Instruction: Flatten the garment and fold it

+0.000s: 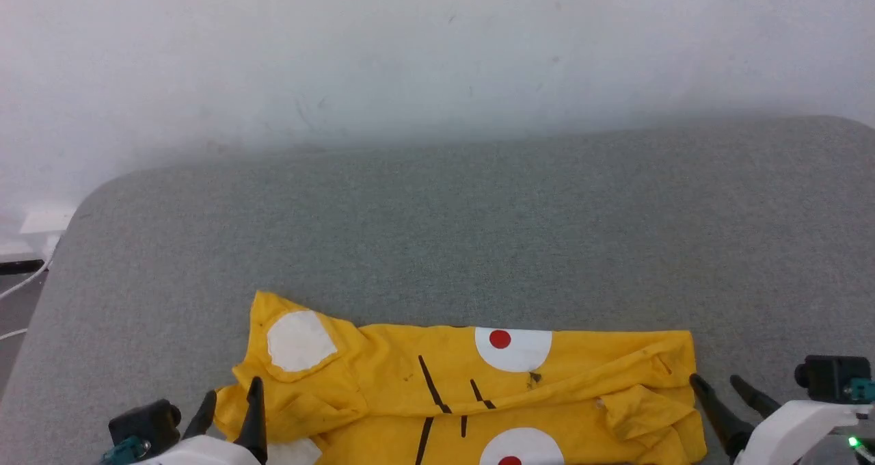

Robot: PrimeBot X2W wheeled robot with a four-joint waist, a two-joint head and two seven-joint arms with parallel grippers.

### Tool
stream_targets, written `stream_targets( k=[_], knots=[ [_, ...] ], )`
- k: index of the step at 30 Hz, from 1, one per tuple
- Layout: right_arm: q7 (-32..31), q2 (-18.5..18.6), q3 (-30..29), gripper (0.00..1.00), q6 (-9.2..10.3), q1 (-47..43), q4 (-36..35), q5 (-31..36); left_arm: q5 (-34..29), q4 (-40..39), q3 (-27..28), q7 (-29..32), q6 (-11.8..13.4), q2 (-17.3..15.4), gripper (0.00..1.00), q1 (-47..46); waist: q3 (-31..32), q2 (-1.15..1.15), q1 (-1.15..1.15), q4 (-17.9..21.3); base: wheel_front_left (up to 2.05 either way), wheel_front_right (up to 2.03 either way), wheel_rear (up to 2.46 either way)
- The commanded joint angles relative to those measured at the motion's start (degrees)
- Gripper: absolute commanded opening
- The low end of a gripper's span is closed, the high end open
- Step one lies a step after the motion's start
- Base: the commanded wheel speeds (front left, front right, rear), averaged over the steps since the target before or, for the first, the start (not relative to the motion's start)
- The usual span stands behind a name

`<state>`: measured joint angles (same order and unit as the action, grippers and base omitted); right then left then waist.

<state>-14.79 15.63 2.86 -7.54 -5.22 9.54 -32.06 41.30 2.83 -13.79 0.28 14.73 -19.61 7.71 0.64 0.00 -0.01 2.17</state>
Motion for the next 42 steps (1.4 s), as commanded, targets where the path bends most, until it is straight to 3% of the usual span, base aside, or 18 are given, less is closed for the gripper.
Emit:
stream_targets(
  k=[1,8,16,22,31,32,33,34,42],
  knots=[
    [-1.2,-0.5,-1.8,1.0,0.05,-1.0,-2.0,0.3,-1.4,0.0,0.2,-2.2,-0.5,0.0,1.0,0.3,0.9,0.0,0.01,0.5,0.0,0.0,0.0],
    [-10.3,-1.6,-9.8,1.0,0.05,-1.0,-4.4,1.6,-6.9,0.3,0.6,-12.3,-0.5,0.0,1.0,-1.7,1.2,0.0,0.01,-0.1,0.0,0.0,0.0],
    [-17.5,-2.1,-11.6,1.0,0.05,3.4,1.3,0.9,-13.7,-4.0,-0.2,-15.1,-0.8,1.6,1.0,-3.5,-0.8,0.0,0.01,-3.5,0.0,0.0,0.0],
    [-18.7,-4.6,-10.3,1.0,0.05,7.6,7.2,-0.2,-16.0,-5.8,-0.9,-15.2,-1.1,3.3,1.0,-4.4,-2.7,0.0,0.01,-5.6,0.0,0.0,0.0],
    [-23.3,-6.3,-0.8,1.0,0.05,8.1,14.2,-4.6,-17.2,-6.1,-0.4,-15.3,-1.5,4.5,1.0,-4.5,-3.3,0.0,0.01,-5.7,0.0,0.0,0.0],
    [-23.8,-6.2,0.2,0.67,0.05,8.0,14.8,-5.0,-17.3,-6.2,-0.3,-15.3,-1.5,4.5,1.0,-4.5,-3.2,0.0,0.01,-5.6,0.0,0.0,0.0],
    [-24.4,-6.1,0.9,0.23,0.05,7.9,15.5,-5.4,-17.4,-6.3,-0.2,-15.3,-1.4,4.6,1.0,-4.4,-3.2,0.0,0.01,-5.5,0.0,0.0,0.0],
    [-24.9,-5.9,1.5,0.0,0.05,7.9,16.1,-5.7,-17.5,-6.3,-0.1,-15.3,-1.4,4.7,1.0,-4.3,-3.2,0.0,0.01,-5.4,0.0,0.0,0.0],
    [-19.4,-2.1,3.2,0.0,0.05,11.4,14.3,-5.3,-18.0,-5.9,0.2,-15.3,-1.2,4.6,1.0,-3.6,-2.5,0.0,0.01,-4.2,0.0,0.0,0.0]
  ],
)
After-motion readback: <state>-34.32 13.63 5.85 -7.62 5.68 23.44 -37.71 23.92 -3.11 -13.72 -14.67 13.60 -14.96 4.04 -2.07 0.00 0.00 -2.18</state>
